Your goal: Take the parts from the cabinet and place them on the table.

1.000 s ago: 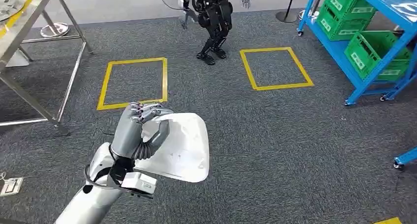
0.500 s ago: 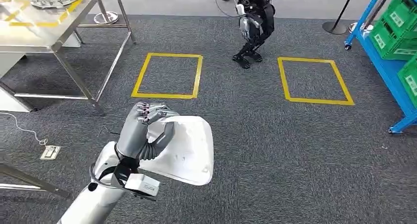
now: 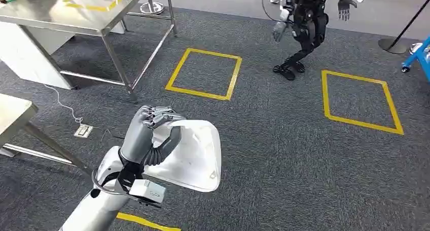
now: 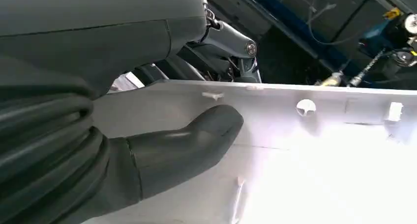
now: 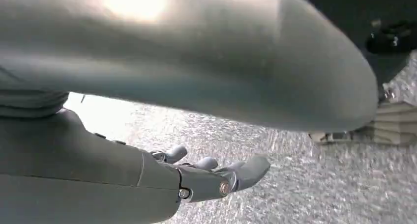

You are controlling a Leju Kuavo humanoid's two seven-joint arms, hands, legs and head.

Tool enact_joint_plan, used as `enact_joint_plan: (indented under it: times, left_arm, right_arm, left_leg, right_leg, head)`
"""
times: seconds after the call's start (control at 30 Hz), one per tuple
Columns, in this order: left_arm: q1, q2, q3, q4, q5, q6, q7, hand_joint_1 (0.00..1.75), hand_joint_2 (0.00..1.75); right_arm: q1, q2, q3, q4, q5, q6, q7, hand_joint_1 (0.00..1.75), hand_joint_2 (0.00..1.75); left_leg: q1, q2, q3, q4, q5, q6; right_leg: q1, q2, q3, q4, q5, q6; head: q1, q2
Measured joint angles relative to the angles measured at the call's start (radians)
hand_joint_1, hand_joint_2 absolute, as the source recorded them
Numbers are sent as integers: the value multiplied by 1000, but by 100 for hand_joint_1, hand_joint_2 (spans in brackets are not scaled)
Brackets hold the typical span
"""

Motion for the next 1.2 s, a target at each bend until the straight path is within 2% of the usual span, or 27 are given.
enact_joint_plan:
  times: [0.03, 0.07, 0.1, 0.17, 0.2, 0.23, 0.3, 0.33, 0.37, 0.47, 0.53, 0.57, 0.6, 0.63, 0.67, 0.7, 0.73, 0.8, 0.83, 0.87, 0.9, 0.93, 1.03, 1.07, 1.1, 1.13, 1.2]
  left_arm:
    - [1, -1, 0, -3, -2, 0, 2, 175, 175]
    - [-2, -2, 0, -3, -3, 0, 1, 175, 175]
    - [-4, -5, -1, -3, -6, 0, 4, 175, 175]
    - [-2, -10, -4, -3, -8, 0, 5, 175, 175]
    - [0, -10, -4, -2, -10, 0, 9, 175, 175]
    - [1, -11, -4, -2, -12, 0, 11, 175, 175]
    - [2, -13, -4, -2, -16, 0, 15, 175, 175]
    - [2, -15, -4, -3, -17, 0, 16, 175, 175]
    - [2, -19, -4, -3, -18, 0, 16, 175, 175]
    - [2, -23, -5, -4, -19, -1, 17, 175, 175]
    - [4, -21, -5, -5, -19, -1, 18, 175, 175]
    - [3, -21, -6, -6, -19, 0, 18, 175, 175]
    - [1, -21, -6, -5, -19, 0, 18, 175, 175]
    - [1, -21, -6, -5, -19, 0, 18, 175, 175]
    - [3, -21, -7, -5, -19, 0, 18, 175, 175]
    - [6, -21, -8, -4, -19, 0, 18, 175, 175]
    - [8, -20, -8, -2, -19, 0, 18, 175, 175]
    - [8, -20, -8, -2, -20, 0, 17, 175, 175]
    - [7, -20, -8, -3, -21, 0, 16, 175, 175]
    - [6, -20, -8, -3, -24, 0, 15, 175, 175]
    - [6, -21, -8, -3, -26, 0, 13, 175, 175]
    - [6, -21, -8, -2, -30, -1, 12, 175, 175]
    - [4, -22, -14, -1, -43, -12, 7, 175, 175]
    - [3, -27, -17, 0, -46, -13, 6, 175, 175]
    - [-3, -33, -23, 3, -48, -16, 6, 175, 175]
    - [-7, -37, -28, 5, -50, -19, 5, 175, 175]
    - [-7, -45, -44, 12, -51, -21, 4, 175, 175]
  right_arm:
    - [0, 0, 0, 0, 0, 0, 0, 0, 0]
    - [1, 1, 0, 0, 0, 0, 0, 0, 0]
    - [2, 3, 0, 0, 0, 0, -1, 0, 0]
    - [5, 4, 0, 0, 0, 0, 0, 0, 0]
    - [6, 4, 0, 0, 0, 0, 0, 0, 0]
    - [7, 4, 0, 0, 0, 0, 0, 0, 0]
    - [7, 4, 0, 0, -1, -2, 0, 0, 0]
    - [7, 4, 0, 0, -1, -2, 0, 0, 0]
    - [8, 3, -1, 0, -2, -2, 0, 0, 0]
    - [2, 5, -2, 0, -2, -1, 0, 0, 0]
    - [2, 8, -2, 0, -2, -1, 0, 0, 0]
    - [4, 6, -2, 0, -2, -1, 0, 0, 0]
    - [7, 6, -2, 0, -2, -1, -2, 0, 0]
    - [8, 6, -2, 0, -2, 0, -2, 0, 0]
    - [10, 6, -2, 0, -1, 0, -2, 0, 0]
    - [11, 6, -3, 0, -1, 0, -2, 0, 0]
    - [11, 6, -3, 0, -1, 2, -2, 0, 0]
    - [9, 7, -3, 0, 0, 6, -3, 0, 0]
    - [8, 7, -3, 0, 0, 8, -5, 0, 0]
    - [8, 7, -3, 0, 0, 9, -6, 0, 0]
    - [9, 6, -3, 0, 0, 9, -6, 0, 0]
    - [8, 6, -4, 0, 0, 9, -5, 0, 0]
    - [1, 7, -4, 0, 0, 6, 1, 0, 0]
    - [0, 7, -4, 0, 0, 4, 2, 0, 0]
    - [0, 8, -5, 0, -2, 0, 4, 0, 0]
    - [1, 9, -5, 0, -2, 0, 8, 0, 0]
    - [4, 9, -6, 0, -3, -3, 17, 0, 0]
  left_leg:
    - [10, -13, 10, -9, 7, 9]
    - [11, -23, 10, -11, 10, 13]
    - [11, -33, 7, -11, 13, 18]
    - [10, -61, 3, -9, 14, 20]
    - [9, -77, 1, -6, 14, 20]
    - [9, -92, 1, -3, 14, 20]
    - [10, -124, 1, 0, 14, 17]
    - [11, -137, 1, 1, 15, 15]
    - [13, -147, -2, 2, 16, 9]
    - [14, -178, -11, -6, 23, -14]
    - [12, -189, -18, -7, 26, -26]
    - [7, -123, -29, 18, 4, -25]
    - [7, -75, -57, 78, -38, -26]
    - [7, -55, -87, 145, -75, -29]
    - [9, -46, -127, 235, -117, -32]
    - [11, -44, -155, 299, -136, -35]
    - [12, -43, -153, 302, -126, -36]
    - [13, -30, -84, 184, -62, -37]
    - [13, -8, -30, 89, -25, -37]
    - [11, 54, 20, 3, -10, -32]
    - [9, 66, 23, -1, -10, -23]
    - [9, 44, 19, 0, -8, -17]
    - [6, 8, 16, -6, -1, 2]
    - [13, -7, 16, -11, 6, 9]
    - [15, -18, 13, -11, 9, 15]
    - [15, -31, 10, -11, 13, 20]
    - [13, -61, 4, -8, 14, 21]
  right_leg:
    - [-7, 21, 2, 6, -9, 10]
    - [-8, 80, -9, 39, -35, 13]
    - [-9, 122, -40, 104, -74, 16]
    - [-9, 147, -122, 267, -141, 18]
    - [-8, 148, -152, 318, -147, 17]
    - [-8, 150, -155, 311, -128, 15]
    - [-9, 159, -94, 166, -32, 8]
    - [-10, 185, -50, 70, 13, 5]
    - [-14, 247, -25, 9, 13, 4]
    - [-2, 217, -27, 5, 20, -6]
    - [-12, 184, -23, -10, 31, -23]
    - [-9, 172, -21, -13, 32, -32]
    - [-7, 158, -22, -13, 33, -38]
    - [-6, 146, -23, -13, 32, -39]
    - [-4, 127, -24, -13, 31, -40]
    - [-3, 109, -25, -13, 31, -40]
    - [-3, 94, -25, -13, 31, -40]
    - [-4, 66, -24, -11, 29, -38]
    - [-4, 53, -22, -10, 27, -34]
    - [0, 42, -19, -5, 23, -28]
    - [6, 34, -18, 0, 17, -20]
    - [6, 26, -15, -1, 18, -15]
    - [2, -11, -5, -5, 15, 3]
    - [-7, 49, -6, 11, 1, 14]
    - [-9, 109, -30, 59, -35, 17]
    - [-9, 137, -67, 138, -79, 19]
    - [-8, 148, -142, 286, -135, 22]
  head:
    - [2, 0]
    - [3, 0]
    - [9, 0]
    - [11, 0]
    - [12, 0]
    - [11, 0]
    - [12, 0]
    - [12, 0]
    - [12, 0]
    - [14, 0]
    - [13, 0]
    - [11, 0]
    - [3, 0]
    - [2, 0]
    - [3, 0]
    - [2, 0]
    - [2, 0]
    - [2, 0]
    - [2, 0]
    - [2, 0]
    - [3, 0]
    - [6, 0]
    - [5, 0]
    - [9, 0]
    - [11, 0]
    - [15, 0]
    - [16, 0]
